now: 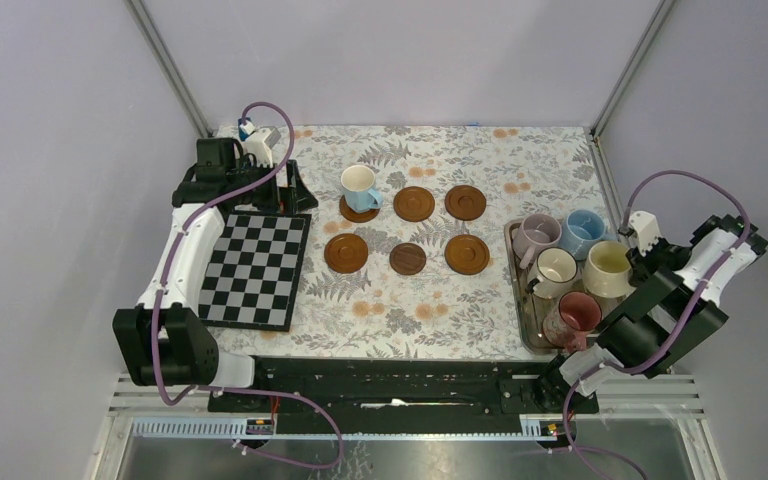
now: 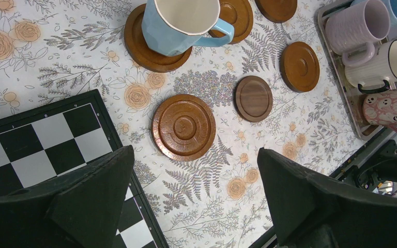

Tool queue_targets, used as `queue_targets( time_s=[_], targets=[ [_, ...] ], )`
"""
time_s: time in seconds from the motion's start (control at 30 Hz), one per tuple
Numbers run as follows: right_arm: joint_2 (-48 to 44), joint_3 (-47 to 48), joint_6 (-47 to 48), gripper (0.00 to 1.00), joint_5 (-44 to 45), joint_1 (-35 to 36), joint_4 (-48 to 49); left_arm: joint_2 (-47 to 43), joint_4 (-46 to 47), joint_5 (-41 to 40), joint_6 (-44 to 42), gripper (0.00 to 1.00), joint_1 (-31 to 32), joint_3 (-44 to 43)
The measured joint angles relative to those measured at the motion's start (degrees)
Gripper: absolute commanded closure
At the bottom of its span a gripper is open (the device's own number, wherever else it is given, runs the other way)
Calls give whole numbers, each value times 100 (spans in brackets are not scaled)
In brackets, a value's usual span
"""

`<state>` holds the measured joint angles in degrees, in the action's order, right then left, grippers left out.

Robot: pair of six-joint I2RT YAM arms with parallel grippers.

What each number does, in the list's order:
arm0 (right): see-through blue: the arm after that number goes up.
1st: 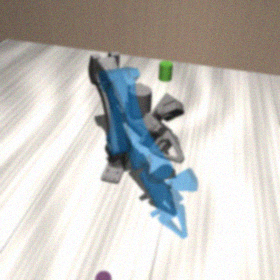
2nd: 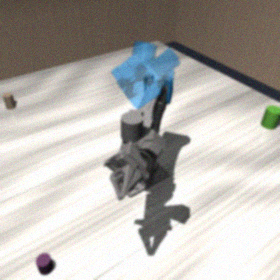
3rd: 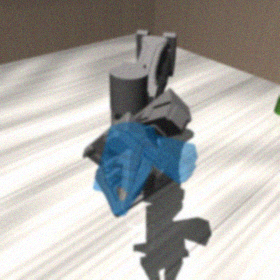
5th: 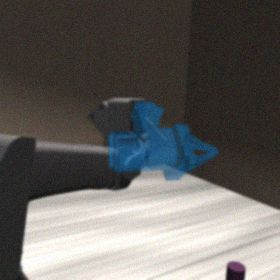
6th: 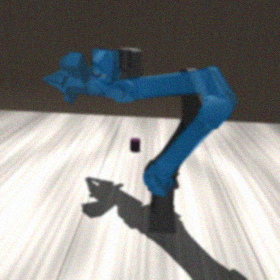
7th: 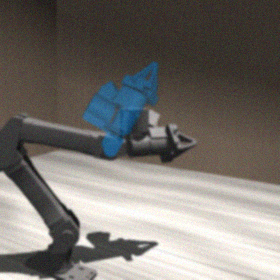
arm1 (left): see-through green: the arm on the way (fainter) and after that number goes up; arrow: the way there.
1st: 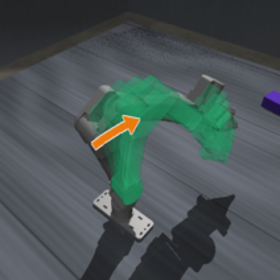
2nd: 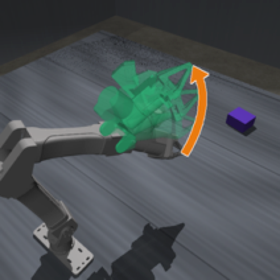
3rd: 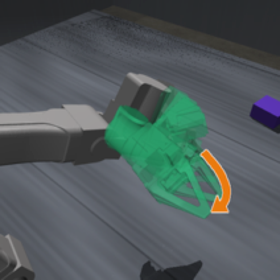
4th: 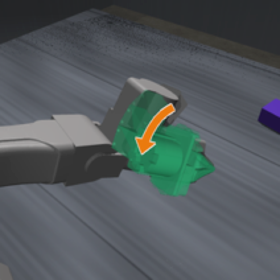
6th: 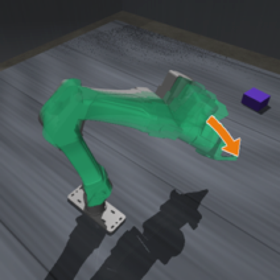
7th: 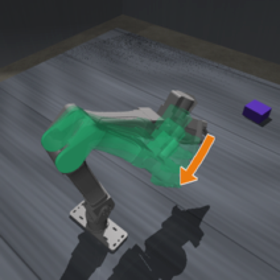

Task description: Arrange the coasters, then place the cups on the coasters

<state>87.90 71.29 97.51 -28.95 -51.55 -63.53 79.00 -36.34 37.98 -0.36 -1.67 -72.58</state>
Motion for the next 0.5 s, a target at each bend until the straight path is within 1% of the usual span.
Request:
queue_targets(
  time_s=[0.2,0.37,0.5],
  targets=[
    [0,450,-195,100,-229,0,-350,50,2,4,2,1,2,0],
    [0,1119,-431,100,-706,0,-669,61,2,31,2,1,2,-2],
    [0,1596,-813,100,-1080,116,-846,61,2,46,2,1,2,0]
  ],
)
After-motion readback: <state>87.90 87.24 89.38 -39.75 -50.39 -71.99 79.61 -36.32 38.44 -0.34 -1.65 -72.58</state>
